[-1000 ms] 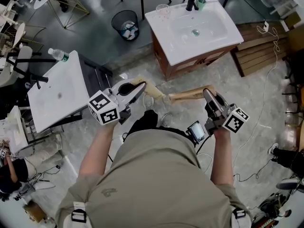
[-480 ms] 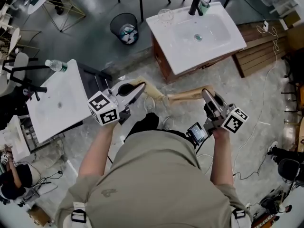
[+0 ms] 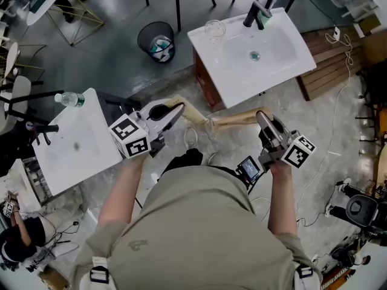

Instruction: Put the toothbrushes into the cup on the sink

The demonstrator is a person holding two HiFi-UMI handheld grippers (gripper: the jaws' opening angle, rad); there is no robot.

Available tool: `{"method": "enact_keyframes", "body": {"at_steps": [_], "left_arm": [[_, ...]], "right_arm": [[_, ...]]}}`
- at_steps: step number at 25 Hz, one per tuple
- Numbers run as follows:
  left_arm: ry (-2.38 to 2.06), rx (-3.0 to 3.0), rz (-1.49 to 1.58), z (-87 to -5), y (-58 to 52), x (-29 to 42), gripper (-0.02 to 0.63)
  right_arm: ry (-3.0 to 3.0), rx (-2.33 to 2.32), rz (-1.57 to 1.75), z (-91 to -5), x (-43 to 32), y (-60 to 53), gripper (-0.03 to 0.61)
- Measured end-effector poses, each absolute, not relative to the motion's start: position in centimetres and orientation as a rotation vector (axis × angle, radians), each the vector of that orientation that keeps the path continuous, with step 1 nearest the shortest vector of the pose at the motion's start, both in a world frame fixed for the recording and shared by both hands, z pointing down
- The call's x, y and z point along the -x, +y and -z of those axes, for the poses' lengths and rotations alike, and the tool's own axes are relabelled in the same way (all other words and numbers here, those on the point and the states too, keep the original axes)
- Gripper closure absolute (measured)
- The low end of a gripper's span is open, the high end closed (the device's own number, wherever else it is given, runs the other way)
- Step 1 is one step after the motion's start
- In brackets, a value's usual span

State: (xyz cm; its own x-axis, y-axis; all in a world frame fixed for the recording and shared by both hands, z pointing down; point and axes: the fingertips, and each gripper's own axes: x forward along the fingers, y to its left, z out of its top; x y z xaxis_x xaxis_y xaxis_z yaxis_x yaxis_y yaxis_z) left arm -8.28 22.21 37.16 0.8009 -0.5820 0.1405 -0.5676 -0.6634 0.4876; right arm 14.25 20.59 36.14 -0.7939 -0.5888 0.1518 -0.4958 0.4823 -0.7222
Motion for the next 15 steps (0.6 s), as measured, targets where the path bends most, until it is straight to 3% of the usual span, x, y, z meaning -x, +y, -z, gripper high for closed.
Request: {"method": "enact_keyframes", "body": {"at_steps": [15], "left_arm": [[-0.821,-2.469,0.028,-37.3,15.8,11.9,0.577]], "right_arm": [[2.583,1.009,1.196,-35.8,-10.5,14.7,0.526]]}}
